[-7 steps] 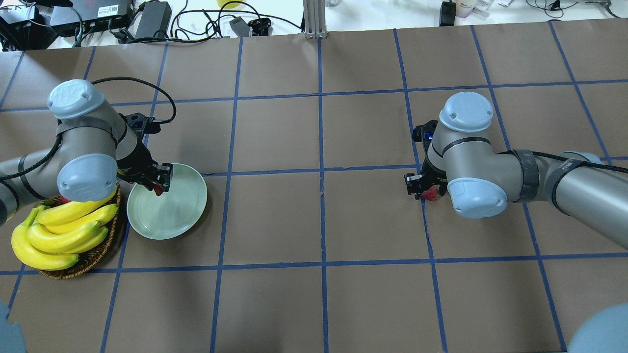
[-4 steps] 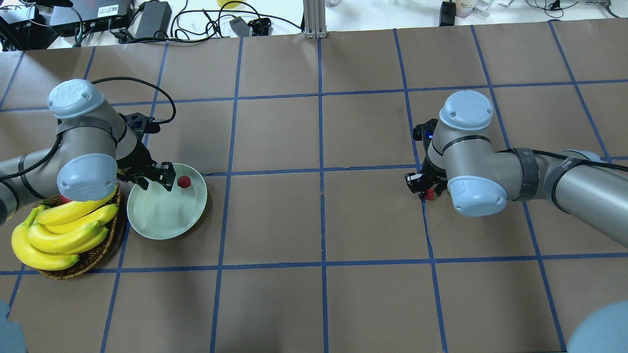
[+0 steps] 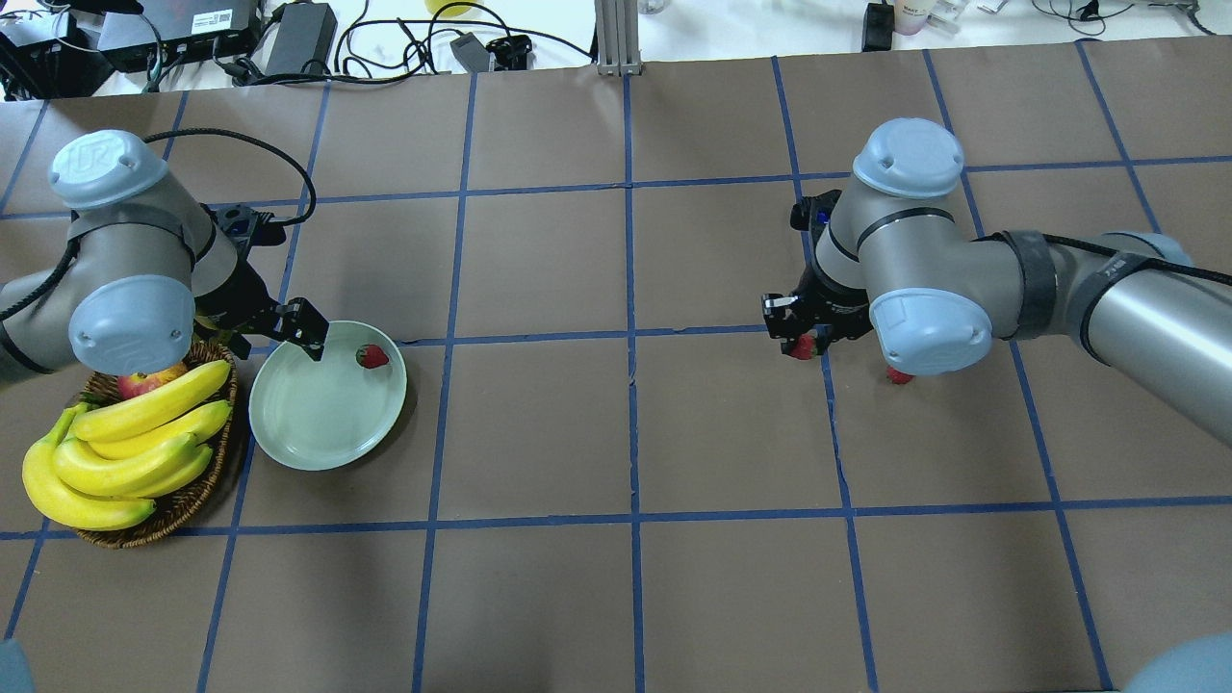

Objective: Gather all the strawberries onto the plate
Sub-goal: 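Open the left gripper over the plate while the right gripper grasps a strawberry, then set the strawberry mid-table with right gripper while left gripper draws back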

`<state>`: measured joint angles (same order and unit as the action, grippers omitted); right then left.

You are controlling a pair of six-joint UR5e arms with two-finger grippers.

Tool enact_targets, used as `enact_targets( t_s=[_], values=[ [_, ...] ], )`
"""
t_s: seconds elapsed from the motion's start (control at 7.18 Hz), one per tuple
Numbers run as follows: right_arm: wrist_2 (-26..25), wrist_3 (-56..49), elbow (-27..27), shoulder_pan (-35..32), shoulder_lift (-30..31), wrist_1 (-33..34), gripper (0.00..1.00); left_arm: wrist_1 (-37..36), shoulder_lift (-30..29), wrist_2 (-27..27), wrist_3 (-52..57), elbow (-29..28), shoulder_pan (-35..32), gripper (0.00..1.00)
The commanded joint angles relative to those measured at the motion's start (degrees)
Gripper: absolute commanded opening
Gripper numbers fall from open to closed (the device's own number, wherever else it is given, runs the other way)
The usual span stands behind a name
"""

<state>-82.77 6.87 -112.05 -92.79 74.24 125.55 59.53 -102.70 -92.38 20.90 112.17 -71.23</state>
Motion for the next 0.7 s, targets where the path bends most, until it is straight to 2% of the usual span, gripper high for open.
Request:
enact_targets(
  t_s=[0.0, 0.14, 0.42, 0.56],
  values=[
    [6.4, 13.3, 3.0, -7.5, -2.4, 1.9, 0.25, 2.3, 0.4, 0.1, -0.2, -1.8, 0.6, 1.0],
    [6.7, 20.3, 5.1, -13.0, -6.4, 7.0, 0.25, 2.3, 0.5, 0.1, -0.1, -2.1, 0.7, 1.0],
    [5.7, 28.7, 13.0, -22.2, -13.0, 9.5, 0.26, 2.4, 0.5, 0.0, 0.0, -3.3, 0.6, 1.0],
    [5.6, 29.4, 14.0, -24.2, -14.6, 9.5, 0.38, 2.4, 0.5, 0.0, 0.1, -3.3, 0.7, 1.0]
  ],
)
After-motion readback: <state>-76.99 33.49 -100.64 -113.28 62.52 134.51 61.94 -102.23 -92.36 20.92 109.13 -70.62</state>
